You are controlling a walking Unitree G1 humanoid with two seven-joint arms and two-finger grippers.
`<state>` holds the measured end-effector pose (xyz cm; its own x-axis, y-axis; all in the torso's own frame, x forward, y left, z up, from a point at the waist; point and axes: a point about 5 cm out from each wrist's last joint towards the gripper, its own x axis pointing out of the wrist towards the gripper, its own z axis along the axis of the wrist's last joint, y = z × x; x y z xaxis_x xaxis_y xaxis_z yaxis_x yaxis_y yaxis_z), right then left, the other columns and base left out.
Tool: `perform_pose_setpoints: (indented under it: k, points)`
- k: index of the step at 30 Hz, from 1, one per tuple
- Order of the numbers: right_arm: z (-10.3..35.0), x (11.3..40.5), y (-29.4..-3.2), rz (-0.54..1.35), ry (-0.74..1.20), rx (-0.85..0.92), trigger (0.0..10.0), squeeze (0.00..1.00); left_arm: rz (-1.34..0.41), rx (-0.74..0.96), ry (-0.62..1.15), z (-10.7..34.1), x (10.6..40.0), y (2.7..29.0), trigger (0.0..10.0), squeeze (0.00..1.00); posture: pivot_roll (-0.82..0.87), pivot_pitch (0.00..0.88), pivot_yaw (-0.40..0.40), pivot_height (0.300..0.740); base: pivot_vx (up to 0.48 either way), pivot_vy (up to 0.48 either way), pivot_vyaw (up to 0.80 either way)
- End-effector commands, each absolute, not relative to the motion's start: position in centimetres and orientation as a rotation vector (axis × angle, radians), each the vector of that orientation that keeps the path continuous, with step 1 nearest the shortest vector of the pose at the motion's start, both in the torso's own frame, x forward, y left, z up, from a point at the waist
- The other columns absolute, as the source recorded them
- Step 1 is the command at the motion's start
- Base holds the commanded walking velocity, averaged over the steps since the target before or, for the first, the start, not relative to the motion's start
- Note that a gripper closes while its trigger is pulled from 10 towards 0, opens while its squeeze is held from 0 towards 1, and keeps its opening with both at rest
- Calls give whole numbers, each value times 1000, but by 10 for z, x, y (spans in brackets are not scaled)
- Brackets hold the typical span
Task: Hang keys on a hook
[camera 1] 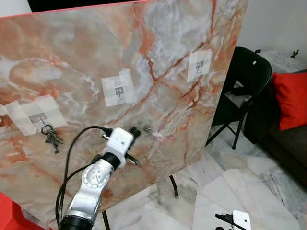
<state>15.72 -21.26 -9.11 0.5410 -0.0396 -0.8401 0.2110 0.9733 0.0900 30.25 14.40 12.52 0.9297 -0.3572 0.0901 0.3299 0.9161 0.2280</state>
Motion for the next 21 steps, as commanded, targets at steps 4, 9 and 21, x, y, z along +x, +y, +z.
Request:
perform_pose_setpoints:
  k: [4,9,21]
  points:
    - [-90,159,-214,-139,991,174,10000,0,-259,102,-209,151,311,153,10000,0,93,0,-52,713,0,0,0]
    - [-90,159,-214,-135,992,169,10000,0,-237,96,-232,159,315,155,10000,0,92,0,-55,713,0,0,0]
    - [-90,159,-214,-125,994,161,10000,0,-221,72,-278,170,315,154,10000,0,92,0,-55,713,0,0,0]
